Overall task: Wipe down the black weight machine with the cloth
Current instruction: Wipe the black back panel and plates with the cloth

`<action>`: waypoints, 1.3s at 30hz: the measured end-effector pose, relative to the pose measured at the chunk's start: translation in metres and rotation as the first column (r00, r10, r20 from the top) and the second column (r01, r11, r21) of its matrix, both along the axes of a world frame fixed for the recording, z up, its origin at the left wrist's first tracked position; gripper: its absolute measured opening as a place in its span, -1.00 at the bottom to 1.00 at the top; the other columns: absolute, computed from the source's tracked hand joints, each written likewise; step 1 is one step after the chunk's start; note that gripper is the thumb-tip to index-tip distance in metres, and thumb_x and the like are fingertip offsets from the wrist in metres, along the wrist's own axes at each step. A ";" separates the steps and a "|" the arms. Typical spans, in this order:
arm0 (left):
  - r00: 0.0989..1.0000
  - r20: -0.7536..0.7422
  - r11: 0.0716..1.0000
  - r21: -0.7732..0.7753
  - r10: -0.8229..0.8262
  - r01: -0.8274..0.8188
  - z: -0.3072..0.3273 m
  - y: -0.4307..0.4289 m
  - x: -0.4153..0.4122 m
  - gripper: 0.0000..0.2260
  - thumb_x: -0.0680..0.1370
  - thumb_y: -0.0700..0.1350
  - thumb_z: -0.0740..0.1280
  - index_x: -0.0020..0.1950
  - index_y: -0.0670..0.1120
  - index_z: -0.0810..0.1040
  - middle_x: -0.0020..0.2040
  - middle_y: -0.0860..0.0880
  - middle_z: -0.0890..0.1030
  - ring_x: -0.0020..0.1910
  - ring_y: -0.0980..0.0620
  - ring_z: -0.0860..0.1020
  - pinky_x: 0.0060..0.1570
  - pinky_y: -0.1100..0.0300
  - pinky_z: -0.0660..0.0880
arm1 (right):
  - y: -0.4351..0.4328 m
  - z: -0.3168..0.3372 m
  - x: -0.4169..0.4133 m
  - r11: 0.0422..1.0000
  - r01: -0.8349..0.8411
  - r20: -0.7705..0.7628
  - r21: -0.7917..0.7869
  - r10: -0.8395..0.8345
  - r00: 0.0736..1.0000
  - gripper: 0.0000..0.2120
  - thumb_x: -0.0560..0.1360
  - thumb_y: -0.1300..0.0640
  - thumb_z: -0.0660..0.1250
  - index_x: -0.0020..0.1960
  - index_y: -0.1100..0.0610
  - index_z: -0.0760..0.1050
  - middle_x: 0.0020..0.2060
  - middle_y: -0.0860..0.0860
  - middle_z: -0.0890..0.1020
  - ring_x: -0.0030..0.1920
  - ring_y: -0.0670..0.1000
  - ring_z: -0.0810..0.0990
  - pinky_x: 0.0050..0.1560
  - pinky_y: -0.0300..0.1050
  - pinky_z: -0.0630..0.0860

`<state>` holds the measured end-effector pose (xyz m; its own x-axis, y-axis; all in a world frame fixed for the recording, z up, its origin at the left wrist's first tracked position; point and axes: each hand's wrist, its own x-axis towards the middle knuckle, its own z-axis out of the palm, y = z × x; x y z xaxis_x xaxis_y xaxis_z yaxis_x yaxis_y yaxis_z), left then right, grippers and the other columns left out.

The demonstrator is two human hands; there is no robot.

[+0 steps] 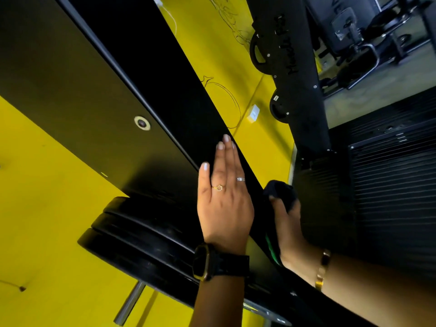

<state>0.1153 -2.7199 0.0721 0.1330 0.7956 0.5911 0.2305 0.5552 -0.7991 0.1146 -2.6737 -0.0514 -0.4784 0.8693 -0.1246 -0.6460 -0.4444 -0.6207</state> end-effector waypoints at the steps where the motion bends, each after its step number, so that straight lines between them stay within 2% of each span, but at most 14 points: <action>1: 1.000 0.002 1.000 0.012 0.000 0.000 -0.001 0.001 0.000 -0.48 0.60 -0.12 -0.05 0.56 -0.22 0.16 0.57 -0.09 0.18 0.52 0.00 0.08 0.49 -0.04 -0.33 | 0.004 0.010 0.004 1.000 0.006 -0.055 0.006 -0.006 0.998 -0.77 0.40 -0.07 0.38 0.03 -0.26 0.48 -0.03 -0.06 0.63 0.12 0.06 0.57 0.27 0.18 0.44; 3: 1.000 -0.004 0.999 0.030 0.009 -0.009 -0.004 0.002 0.000 -0.49 0.62 -0.10 -0.03 0.57 -0.21 0.14 0.57 -0.09 0.16 0.53 0.00 0.05 0.48 -0.06 -0.34 | 0.009 0.027 0.008 0.996 0.043 -0.162 0.078 -0.030 0.986 -0.49 0.26 -0.15 0.42 0.20 -0.19 0.46 0.13 -0.02 0.61 0.19 0.02 0.57 0.31 0.13 0.44; 5: 1.000 0.020 0.999 0.040 0.011 -0.012 -0.011 0.002 -0.001 -0.49 0.63 -0.07 -0.01 0.57 -0.20 0.13 0.58 -0.08 0.15 0.53 -0.01 0.03 0.47 -0.07 -0.33 | 0.010 0.038 0.012 0.970 0.132 -0.172 0.202 -0.097 0.980 -0.35 0.26 -0.11 0.43 0.32 -0.10 0.36 0.24 -0.06 0.55 0.27 -0.09 0.50 0.32 -0.10 0.43; 8: 1.000 0.027 0.999 0.049 0.009 -0.010 -0.023 -0.003 -0.003 -0.50 0.64 -0.07 -0.01 0.58 -0.19 0.11 0.58 -0.06 0.14 0.53 -0.01 0.02 0.47 -0.06 -0.31 | 0.006 0.032 0.011 0.920 0.222 -0.149 0.323 -0.182 0.972 -0.35 0.34 -0.05 0.40 0.38 0.00 0.27 0.28 -0.09 0.49 0.32 -0.19 0.44 0.25 -0.32 0.38; 11: 1.000 0.021 0.998 0.062 0.000 -0.001 -0.035 -0.007 -0.006 -0.51 0.64 -0.13 -0.08 0.58 -0.18 0.11 0.58 -0.07 0.12 0.54 -0.05 -0.02 0.48 -0.06 -0.28 | -0.005 -0.002 0.003 0.911 0.217 -0.126 0.350 -0.184 0.975 -0.46 0.43 0.07 0.34 0.35 -0.09 0.24 0.23 -0.32 0.46 0.28 -0.32 0.41 0.20 -0.44 0.32; 13: 1.000 0.028 0.997 0.083 -0.004 0.002 -0.044 -0.007 -0.008 -0.51 0.64 -0.16 -0.11 0.58 -0.18 0.10 0.58 -0.05 0.10 0.54 -0.05 -0.08 0.49 -0.05 -0.25 | -0.011 -0.031 -0.006 0.907 0.197 -0.069 0.371 -0.185 0.980 -0.48 0.45 0.02 0.28 0.37 -0.14 0.22 0.24 -0.40 0.44 0.33 -0.27 0.39 0.26 -0.39 0.30; 17: 0.998 0.046 0.997 0.064 0.032 -0.035 -0.070 -0.012 -0.012 -0.51 0.64 -0.14 -0.05 0.59 -0.17 0.08 0.58 -0.01 0.10 0.54 -0.06 -0.11 0.49 -0.06 -0.19 | -0.010 -0.082 -0.019 0.923 0.106 0.075 0.370 -0.144 0.987 -0.49 0.51 -0.03 0.24 0.43 -0.11 0.18 0.29 -0.26 0.41 0.38 -0.09 0.38 0.35 -0.22 0.28; 22: 0.995 0.088 0.997 0.069 0.040 -0.046 -0.086 -0.017 -0.016 -0.53 0.66 -0.13 -0.10 0.59 -0.16 0.07 0.58 0.01 0.10 0.55 -0.07 -0.14 0.50 -0.05 -0.18 | 0.006 -0.073 -0.019 0.985 -0.008 0.089 0.171 -0.007 0.996 -0.69 0.53 0.21 0.23 0.27 0.04 0.38 0.01 -0.02 0.55 0.12 0.02 0.54 0.15 -0.03 0.44; 26: 0.994 0.101 0.995 0.088 0.033 -0.042 -0.091 -0.017 -0.017 -0.53 0.66 -0.15 -0.12 0.59 -0.17 0.04 0.58 -0.01 0.07 0.56 -0.10 -0.20 0.50 -0.06 -0.18 | 0.009 -0.036 -0.007 0.975 0.040 0.040 0.220 -0.050 0.998 -0.62 0.46 0.02 0.28 0.26 -0.12 0.34 0.15 -0.10 0.55 0.21 -0.10 0.52 0.22 -0.17 0.43; 29: 0.990 0.139 0.994 0.112 -0.002 -0.014 -0.096 -0.015 -0.016 -0.51 0.67 -0.06 -0.07 0.59 -0.16 0.07 0.58 0.00 0.07 0.55 -0.06 -0.14 0.50 -0.05 -0.17 | -0.011 -0.028 0.000 0.938 0.163 0.007 0.307 -0.173 0.985 -0.51 0.51 0.09 0.23 0.41 -0.02 0.22 0.28 -0.20 0.44 0.32 -0.23 0.40 0.31 -0.33 0.29; 32: 0.977 0.211 0.992 0.115 0.027 -0.052 -0.108 -0.020 -0.017 -0.36 0.61 0.11 0.05 0.59 -0.19 0.00 0.58 -0.07 0.01 0.55 -0.09 -0.30 0.51 -0.06 -0.21 | -0.033 -0.058 -0.009 0.944 0.141 0.034 0.297 -0.158 0.987 -0.52 0.56 -0.10 0.19 0.44 -0.12 0.15 0.39 -0.16 0.37 0.43 -0.17 0.31 0.46 -0.11 0.22; 34: 0.974 0.222 0.994 0.095 0.036 -0.058 -0.120 -0.026 -0.019 -0.41 0.63 0.05 -0.01 0.59 -0.20 -0.02 0.58 -0.10 -0.02 0.53 -0.10 -0.34 0.51 -0.07 -0.17 | -0.040 -0.083 -0.016 0.949 0.102 0.106 0.297 -0.139 0.985 -0.46 0.54 -0.18 0.16 0.47 -0.12 0.12 0.45 -0.05 0.33 0.47 -0.09 0.27 0.49 0.08 0.20; 37: 0.975 0.223 0.997 0.072 0.014 -0.031 -0.135 -0.031 -0.025 -0.52 0.67 -0.13 -0.14 0.59 -0.20 0.00 0.57 -0.07 0.02 0.53 -0.10 -0.34 0.50 -0.06 -0.12 | -0.037 -0.108 -0.024 0.957 0.059 0.234 0.283 -0.129 0.964 -0.37 0.55 -0.15 0.12 0.54 0.07 0.09 0.48 0.00 0.28 0.48 -0.08 0.24 0.50 0.06 0.18; 39: 0.982 0.185 0.999 0.018 0.030 -0.034 -0.140 -0.034 -0.027 -0.52 0.67 -0.12 -0.09 0.59 -0.21 0.00 0.57 -0.08 0.02 0.53 -0.11 -0.34 0.50 -0.07 -0.16 | -0.027 -0.120 -0.030 0.964 0.020 0.326 0.264 -0.109 0.939 -0.39 0.58 -0.14 0.11 0.54 0.09 0.09 0.47 -0.01 0.29 0.47 -0.05 0.26 0.49 0.05 0.20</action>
<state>0.0885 -2.7541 -0.0678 -0.0054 0.7851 0.6194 0.3550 0.5805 -0.7328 0.0842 -2.7002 -0.1711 -0.3893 0.9203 -0.0391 -0.4025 -0.2082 -0.8914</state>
